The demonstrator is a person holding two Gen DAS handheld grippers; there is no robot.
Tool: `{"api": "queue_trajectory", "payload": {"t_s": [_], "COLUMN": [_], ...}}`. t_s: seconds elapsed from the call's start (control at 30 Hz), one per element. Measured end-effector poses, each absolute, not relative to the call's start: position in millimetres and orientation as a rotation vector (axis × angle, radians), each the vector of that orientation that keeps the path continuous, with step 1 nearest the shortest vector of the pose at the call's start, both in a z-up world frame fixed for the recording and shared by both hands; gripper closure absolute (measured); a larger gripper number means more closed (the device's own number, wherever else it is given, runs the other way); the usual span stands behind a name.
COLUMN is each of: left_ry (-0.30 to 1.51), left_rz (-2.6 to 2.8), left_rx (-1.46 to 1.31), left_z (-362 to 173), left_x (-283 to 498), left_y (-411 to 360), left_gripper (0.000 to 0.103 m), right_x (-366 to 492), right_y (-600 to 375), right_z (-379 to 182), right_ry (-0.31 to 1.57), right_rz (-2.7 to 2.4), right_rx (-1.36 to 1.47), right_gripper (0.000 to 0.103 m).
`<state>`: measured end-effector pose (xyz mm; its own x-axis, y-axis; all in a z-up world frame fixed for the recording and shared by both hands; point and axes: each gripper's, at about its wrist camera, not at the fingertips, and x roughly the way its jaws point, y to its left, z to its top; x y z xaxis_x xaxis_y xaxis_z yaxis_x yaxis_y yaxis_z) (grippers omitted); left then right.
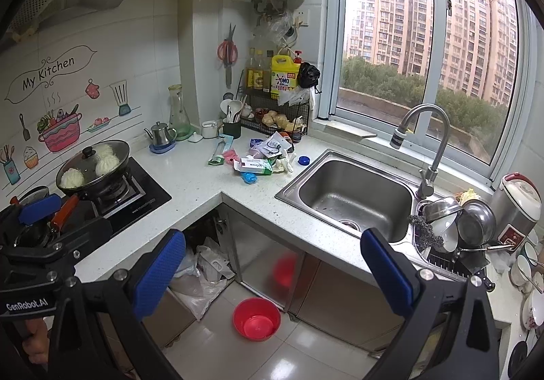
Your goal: Collect trash
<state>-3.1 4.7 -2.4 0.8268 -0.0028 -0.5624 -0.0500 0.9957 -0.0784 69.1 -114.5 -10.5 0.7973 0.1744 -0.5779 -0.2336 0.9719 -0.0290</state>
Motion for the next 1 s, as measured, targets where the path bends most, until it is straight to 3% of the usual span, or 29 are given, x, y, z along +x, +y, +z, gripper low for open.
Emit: {"api": "queue_trajectory", "payload": {"t_s": [1.0], "left_ry": [0.591], "left_rz": [0.032], "left_rx": [-0.07], "left_z": [-3.4], "left_x": [-0.9], "left_y": [7.9], "left_gripper": [0.0], "right_x": [69.3], "right_y": [-117.1], "right_z": [-13.8], "right_ry": [0.628], "right_rz": [0.222], "right_rx": [-0.103], "right_gripper": [0.0]}}
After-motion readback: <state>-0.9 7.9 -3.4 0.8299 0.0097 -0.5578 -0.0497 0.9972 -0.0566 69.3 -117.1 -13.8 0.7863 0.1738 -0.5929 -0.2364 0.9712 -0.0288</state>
